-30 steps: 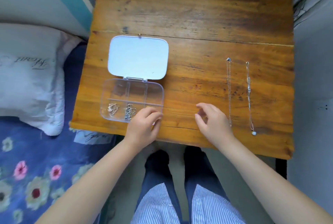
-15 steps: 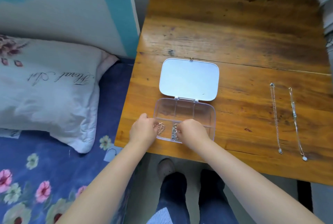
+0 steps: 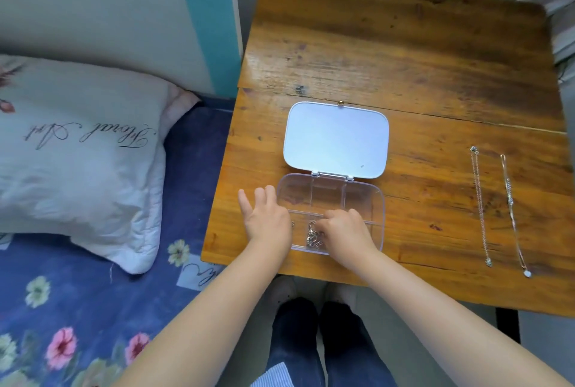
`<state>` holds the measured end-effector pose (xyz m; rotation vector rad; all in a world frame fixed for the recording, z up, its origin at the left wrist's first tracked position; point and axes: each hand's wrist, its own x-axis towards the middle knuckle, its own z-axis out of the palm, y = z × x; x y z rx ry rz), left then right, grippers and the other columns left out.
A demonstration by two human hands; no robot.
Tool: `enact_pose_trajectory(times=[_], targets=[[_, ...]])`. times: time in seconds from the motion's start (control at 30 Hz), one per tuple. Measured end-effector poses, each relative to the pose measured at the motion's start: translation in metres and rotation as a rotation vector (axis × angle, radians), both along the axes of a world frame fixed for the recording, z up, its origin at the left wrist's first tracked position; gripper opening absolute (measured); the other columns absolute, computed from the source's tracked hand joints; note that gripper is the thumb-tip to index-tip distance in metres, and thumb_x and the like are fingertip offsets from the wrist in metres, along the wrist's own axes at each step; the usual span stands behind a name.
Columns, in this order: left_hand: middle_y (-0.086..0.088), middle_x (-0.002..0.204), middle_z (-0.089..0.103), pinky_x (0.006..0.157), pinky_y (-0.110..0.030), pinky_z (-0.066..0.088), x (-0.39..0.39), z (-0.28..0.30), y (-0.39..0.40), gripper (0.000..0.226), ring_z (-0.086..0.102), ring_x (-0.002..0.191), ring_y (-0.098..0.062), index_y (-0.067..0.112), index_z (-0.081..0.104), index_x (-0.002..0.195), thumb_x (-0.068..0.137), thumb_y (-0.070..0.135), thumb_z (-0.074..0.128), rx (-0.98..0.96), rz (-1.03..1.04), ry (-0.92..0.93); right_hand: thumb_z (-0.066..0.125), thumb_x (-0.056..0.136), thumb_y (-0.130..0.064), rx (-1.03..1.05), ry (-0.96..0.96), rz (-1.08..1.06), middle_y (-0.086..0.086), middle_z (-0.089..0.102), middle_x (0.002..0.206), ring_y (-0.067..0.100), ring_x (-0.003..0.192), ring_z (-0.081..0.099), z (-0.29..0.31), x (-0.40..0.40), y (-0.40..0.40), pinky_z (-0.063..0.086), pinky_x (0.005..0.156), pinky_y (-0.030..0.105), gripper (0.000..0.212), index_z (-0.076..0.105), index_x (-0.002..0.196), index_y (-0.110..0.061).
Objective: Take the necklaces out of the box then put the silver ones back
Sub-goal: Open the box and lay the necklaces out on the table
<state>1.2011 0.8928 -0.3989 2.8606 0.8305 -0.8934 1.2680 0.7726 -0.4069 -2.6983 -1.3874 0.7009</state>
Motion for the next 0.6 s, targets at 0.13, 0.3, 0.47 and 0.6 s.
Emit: enact_pose_trajectory(times=[0.13, 0.3, 0.47, 0.6], targets=[[-0.005, 0.130, 0.040, 0.113, -0.055, 0.010, -0.001, -0.005, 0.000, 0.026, 0.027, 0.126, -0.027, 0.021, 0.063, 0.107, 0.082, 0.031, 0.062, -0.045, 0.087, -0.020, 0.052, 0.086, -0.016, 0.010, 0.108, 0.096, 0.007, 0.063, 0.094, 0.028, 0.092, 0.054, 0.003, 0.006, -0.004, 0.030, 0.069, 0.031, 0.020, 0.065, 0.102, -0.016], [-0.005, 0.123, 0.048, 0.107, -0.042, 0.026, -0.002, -0.010, 0.005, 0.024, 0.034, 0.119, -0.026, 0.015, 0.064, 0.106, 0.084, 0.025, 0.059, -0.102, 0.047, -0.084, 0.050, 0.088, -0.013, -0.129, 0.117, 0.389, 0.005, 0.064, 0.094, 0.029, 0.087, 0.059, 0.011, 0.014, 0.004, 0.046, 0.065, 0.033, 0.024, 0.061, 0.109, -0.019], [-0.007, 0.120, 0.050, 0.099, -0.039, 0.033, -0.003, -0.005, 0.008, 0.021, 0.037, 0.116, -0.027, 0.013, 0.064, 0.104, 0.085, 0.017, 0.056, -0.096, -0.043, -0.040, 0.045, 0.085, 0.000, -0.267, 0.087, 0.610, 0.009, 0.060, 0.094, 0.031, 0.079, 0.056, 0.012, 0.020, 0.014, 0.035, 0.050, 0.030, 0.026, 0.060, 0.104, -0.011], [-0.006, 0.114, 0.054, 0.092, -0.037, 0.039, -0.005, 0.001, 0.013, 0.020, 0.042, 0.111, -0.026, 0.015, 0.065, 0.104, 0.087, 0.021, 0.056, -0.110, -0.083, -0.021, 0.045, 0.083, 0.004, -0.277, 0.083, 0.621, 0.010, 0.059, 0.102, 0.031, 0.087, 0.057, 0.005, 0.023, 0.006, 0.040, 0.051, 0.032, 0.023, 0.060, 0.098, -0.006]])
